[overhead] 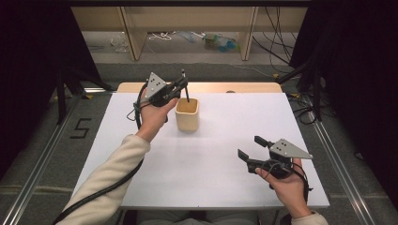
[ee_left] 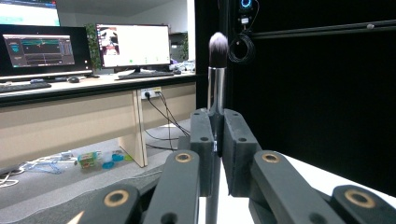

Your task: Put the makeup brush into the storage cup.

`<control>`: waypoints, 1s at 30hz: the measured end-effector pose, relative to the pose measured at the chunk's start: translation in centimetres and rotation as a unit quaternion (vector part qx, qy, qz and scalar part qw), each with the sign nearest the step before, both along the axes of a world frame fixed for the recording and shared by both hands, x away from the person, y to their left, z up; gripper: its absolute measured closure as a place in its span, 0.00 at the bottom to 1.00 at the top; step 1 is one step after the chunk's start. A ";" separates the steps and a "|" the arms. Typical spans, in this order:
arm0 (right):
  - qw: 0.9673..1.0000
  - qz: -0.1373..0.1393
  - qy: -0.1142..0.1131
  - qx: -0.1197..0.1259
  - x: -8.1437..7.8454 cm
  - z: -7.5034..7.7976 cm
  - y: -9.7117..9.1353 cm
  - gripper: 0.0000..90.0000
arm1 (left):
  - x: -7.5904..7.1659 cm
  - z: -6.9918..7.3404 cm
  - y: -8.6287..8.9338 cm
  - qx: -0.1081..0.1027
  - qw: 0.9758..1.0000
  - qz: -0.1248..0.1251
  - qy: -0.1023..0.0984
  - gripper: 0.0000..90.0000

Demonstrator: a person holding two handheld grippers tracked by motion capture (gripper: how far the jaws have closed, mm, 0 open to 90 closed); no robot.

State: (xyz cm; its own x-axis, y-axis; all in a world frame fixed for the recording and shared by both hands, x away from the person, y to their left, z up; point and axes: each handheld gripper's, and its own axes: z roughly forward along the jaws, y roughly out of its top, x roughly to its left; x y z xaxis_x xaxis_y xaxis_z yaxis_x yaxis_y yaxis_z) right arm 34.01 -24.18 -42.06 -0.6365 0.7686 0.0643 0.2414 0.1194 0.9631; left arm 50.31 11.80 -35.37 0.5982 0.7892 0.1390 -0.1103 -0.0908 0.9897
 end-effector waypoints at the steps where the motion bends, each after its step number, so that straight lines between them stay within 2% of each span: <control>1: 1.000 0.000 0.000 0.000 0.0 0.0 0.0 0.22 | 0.0 0.0 0.0 0.002 1.000 0.003 0.000 0.93; 10: 1.000 0.005 -0.001 0.007 0.0 -0.1 0.1 0.22 | 0.2 -0.1 0.1 0.002 1.000 0.002 0.000 0.93; 15: 1.000 0.002 0.009 -0.007 -0.1 0.1 0.0 0.22 | 0.4 -0.3 0.1 0.004 1.000 0.004 0.002 0.93; 19: 1.000 -0.001 0.001 -0.003 0.0 0.0 0.1 0.22 | 0.5 -0.5 0.2 0.007 1.000 0.006 0.003 0.93; 23: 1.000 -0.002 0.002 -0.004 0.0 0.0 0.0 0.22 | 0.6 -0.7 0.2 0.010 1.000 0.007 0.004 0.93; 25: 1.000 0.001 0.009 -0.009 -0.1 0.1 0.0 0.22 | 0.6 -0.7 0.2 0.014 1.000 0.009 0.006 0.93; 26: 1.000 -0.002 0.001 -0.003 0.0 0.0 0.0 0.22 | 0.6 -0.8 0.2 0.011 1.000 0.007 0.004 0.93; 30: 1.000 -0.001 0.002 -0.004 0.0 0.0 0.1 0.22 | 0.6 -0.9 0.2 0.016 1.000 0.010 0.006 0.93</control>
State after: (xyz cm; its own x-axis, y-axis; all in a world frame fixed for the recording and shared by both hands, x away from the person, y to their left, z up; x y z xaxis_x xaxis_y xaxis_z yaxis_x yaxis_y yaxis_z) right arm 33.99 -24.12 -42.07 -0.6349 0.7702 0.0600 0.2455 0.1274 0.9610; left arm 50.95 12.01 -36.22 0.5837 0.7966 0.1570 -0.0968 -0.1238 0.9876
